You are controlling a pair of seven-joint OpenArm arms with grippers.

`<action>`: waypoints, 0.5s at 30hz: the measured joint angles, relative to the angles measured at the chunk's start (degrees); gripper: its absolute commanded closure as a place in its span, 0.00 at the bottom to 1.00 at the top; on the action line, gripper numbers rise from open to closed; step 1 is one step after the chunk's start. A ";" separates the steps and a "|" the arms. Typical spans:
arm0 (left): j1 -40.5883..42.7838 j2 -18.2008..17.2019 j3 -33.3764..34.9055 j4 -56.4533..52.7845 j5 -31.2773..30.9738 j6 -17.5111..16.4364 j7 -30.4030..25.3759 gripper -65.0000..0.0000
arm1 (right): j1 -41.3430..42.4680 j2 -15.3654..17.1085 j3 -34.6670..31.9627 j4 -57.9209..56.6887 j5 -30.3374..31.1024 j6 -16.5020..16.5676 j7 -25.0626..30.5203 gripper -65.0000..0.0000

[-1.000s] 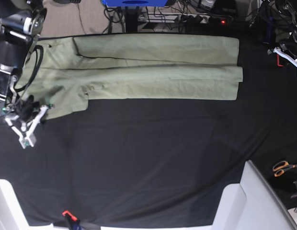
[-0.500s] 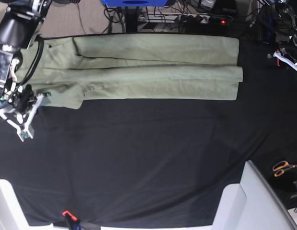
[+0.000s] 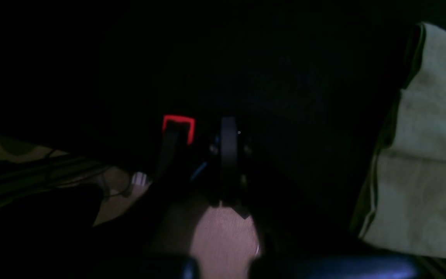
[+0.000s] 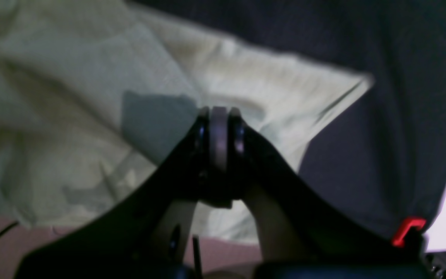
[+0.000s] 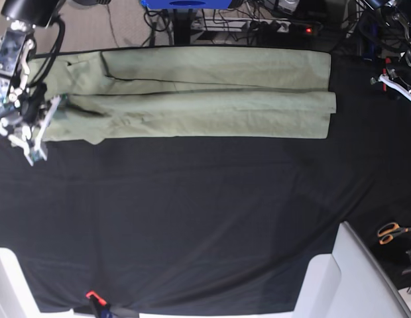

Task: Fold the T-shirt properly
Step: 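Move right gripper to the strip's shoulder end and grasp it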

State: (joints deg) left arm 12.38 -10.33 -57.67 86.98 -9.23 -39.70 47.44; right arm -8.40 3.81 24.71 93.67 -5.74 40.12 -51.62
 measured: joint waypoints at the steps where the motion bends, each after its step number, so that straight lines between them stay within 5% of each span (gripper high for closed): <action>1: 0.00 0.00 0.00 0.00 -0.04 0.00 -0.02 1.00 | -0.50 -0.28 0.96 0.02 0.20 0.02 0.02 1.00; 11: 0.33 -1.09 3.72 0.00 -0.02 0.00 -0.02 1.00 | -3.80 -2.32 4.22 0.02 -0.20 -0.17 0.90 0.99; 15: 0.24 -1.11 3.98 0.00 0.00 0.00 0.00 1.00 | -3.76 -3.19 4.70 -0.02 0.17 -0.09 1.01 0.74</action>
State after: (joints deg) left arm 12.62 -11.44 -53.69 86.98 -9.23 -39.70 47.44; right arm -12.16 0.62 29.41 93.65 -5.56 40.03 -50.61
